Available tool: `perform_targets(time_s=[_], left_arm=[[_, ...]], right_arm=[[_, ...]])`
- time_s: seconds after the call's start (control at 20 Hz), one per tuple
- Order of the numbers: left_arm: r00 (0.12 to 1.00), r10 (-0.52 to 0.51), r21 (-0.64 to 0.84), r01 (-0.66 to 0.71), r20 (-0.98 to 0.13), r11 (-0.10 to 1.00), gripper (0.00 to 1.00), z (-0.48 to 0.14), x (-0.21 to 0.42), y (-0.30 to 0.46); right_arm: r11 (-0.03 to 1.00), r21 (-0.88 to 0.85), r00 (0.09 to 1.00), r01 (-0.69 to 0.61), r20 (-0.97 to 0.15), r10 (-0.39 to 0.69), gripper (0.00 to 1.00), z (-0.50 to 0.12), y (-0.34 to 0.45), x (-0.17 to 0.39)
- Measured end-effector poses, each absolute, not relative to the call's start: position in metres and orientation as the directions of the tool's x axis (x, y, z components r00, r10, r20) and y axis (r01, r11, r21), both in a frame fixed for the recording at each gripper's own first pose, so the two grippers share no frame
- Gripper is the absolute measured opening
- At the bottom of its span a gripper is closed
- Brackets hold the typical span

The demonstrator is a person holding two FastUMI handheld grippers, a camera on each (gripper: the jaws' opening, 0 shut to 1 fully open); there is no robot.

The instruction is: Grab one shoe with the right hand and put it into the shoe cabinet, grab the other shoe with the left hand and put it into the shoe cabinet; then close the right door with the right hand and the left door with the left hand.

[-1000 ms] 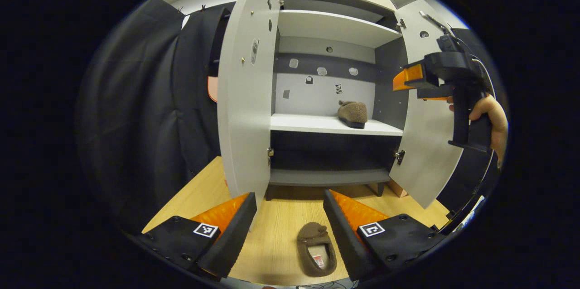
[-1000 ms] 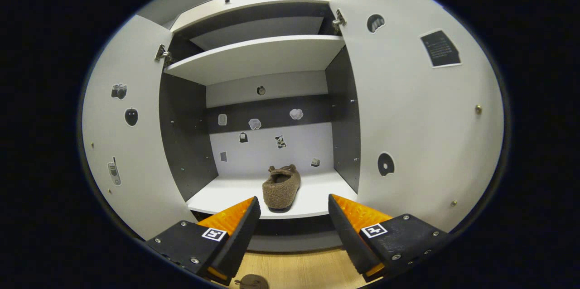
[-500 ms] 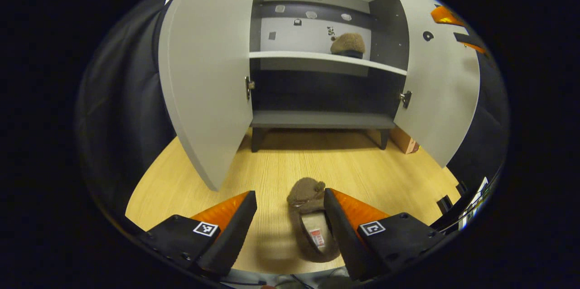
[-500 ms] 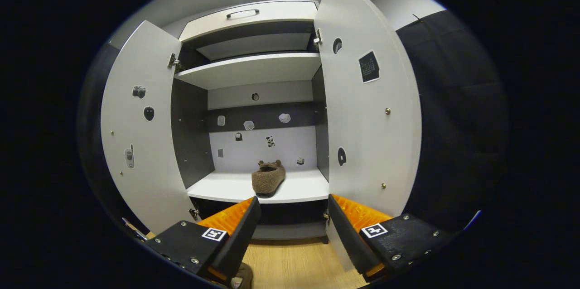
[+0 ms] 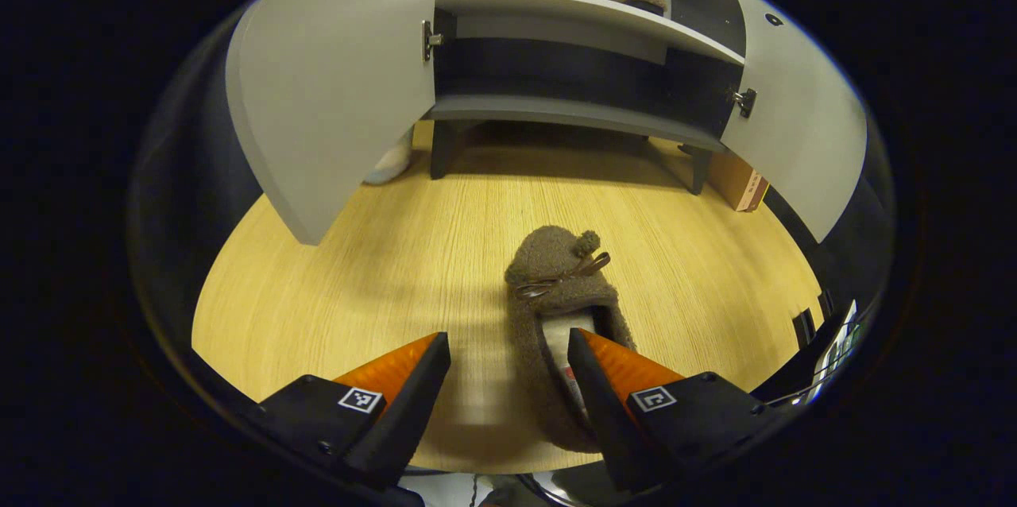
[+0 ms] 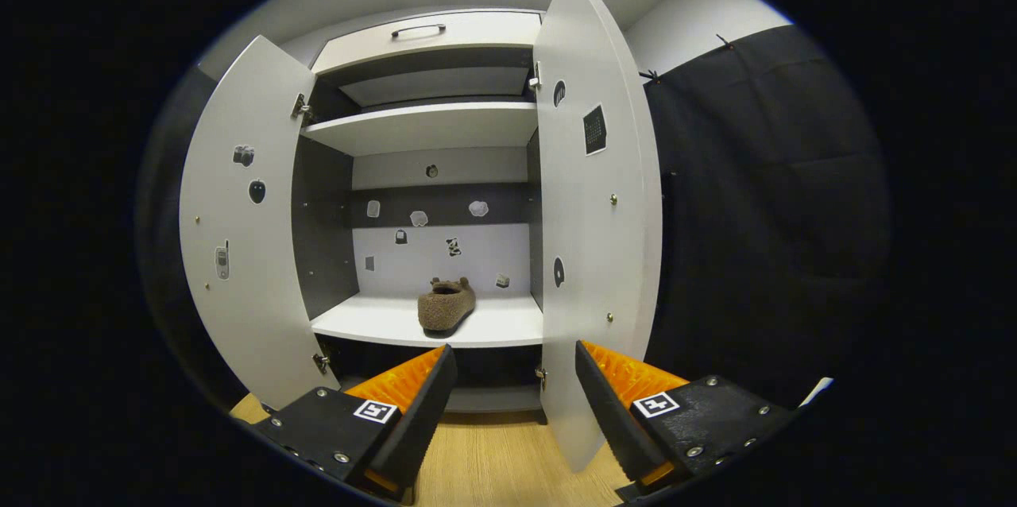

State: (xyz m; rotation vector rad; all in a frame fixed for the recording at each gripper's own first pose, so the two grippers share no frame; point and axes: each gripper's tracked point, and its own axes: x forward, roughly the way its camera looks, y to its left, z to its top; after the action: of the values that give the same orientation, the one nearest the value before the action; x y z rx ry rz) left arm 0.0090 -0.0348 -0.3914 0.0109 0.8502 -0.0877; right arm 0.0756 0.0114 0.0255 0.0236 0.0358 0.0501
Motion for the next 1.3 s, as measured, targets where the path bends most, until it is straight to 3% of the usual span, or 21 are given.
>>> perform_targets(time_s=[0.2, 0.25, 0.3, 0.35, 0.45, 0.55, 0.6, 0.7, 1.3], left_arm=[[0.612, -0.089, -0.042, 0.091, -0.786, 0.995, 0.95, -0.406, 0.009, -0.039], [0.606, -0.087, -0.043, 0.087, -0.791, 0.995, 0.86, -0.408, 0.009, -0.038], [0.604, -0.088, -0.046, 0.084, -0.792, 0.995, 0.69, -0.409, 0.008, -0.039], [0.596, -0.091, -0.051, 0.085, -0.798, 0.995, 0.65, -0.412, 0.008, -0.04], [0.583, -0.097, -0.063, 0.079, -0.806, 0.995, 0.7, -0.414, 0.007, -0.043], [0.563, -0.077, -0.049, 0.066, -0.823, 0.997, 0.24, -0.415, 0.006, -0.045], [0.541, -0.068, -0.038, 0.066, -0.838, 0.997, 0.12, -0.417, 0.007, -0.043], [0.529, -0.054, -0.02, 0.069, -0.847, 0.997, 0.07, -0.415, 0.01, -0.04], [0.575, -0.079, -0.046, 0.072, -0.814, 0.996, 0.06, -0.332, 0.022, -0.042]], right_arm=[[0.998, 0.028, 0.998, -0.048, -0.047, 0.049, 0.92, 0.021, 0.007, 0.074], [0.998, 0.031, 0.997, -0.051, -0.049, 0.053, 0.92, 0.02, 0.007, 0.073], [0.998, 0.034, 0.997, -0.053, -0.051, 0.055, 0.92, 0.02, 0.006, 0.072], [0.998, 0.037, 0.997, -0.054, -0.053, 0.056, 0.93, 0.02, 0.006, 0.072], [0.997, 0.046, 0.997, -0.055, -0.054, 0.058, 0.92, 0.02, 0.003, 0.072], [0.997, 0.056, 0.997, -0.055, -0.049, 0.057, 0.92, 0.023, 0.0, 0.069], [0.997, 0.06, 0.997, -0.056, -0.045, 0.058, 0.92, 0.025, 0.0, 0.069], [0.996, 0.066, 0.998, -0.056, -0.034, 0.058, 0.92, 0.029, -0.002, 0.067], [0.994, 0.041, 0.995, -0.098, 0.009, 0.098, 0.92, 0.04, -0.006, 0.061]])
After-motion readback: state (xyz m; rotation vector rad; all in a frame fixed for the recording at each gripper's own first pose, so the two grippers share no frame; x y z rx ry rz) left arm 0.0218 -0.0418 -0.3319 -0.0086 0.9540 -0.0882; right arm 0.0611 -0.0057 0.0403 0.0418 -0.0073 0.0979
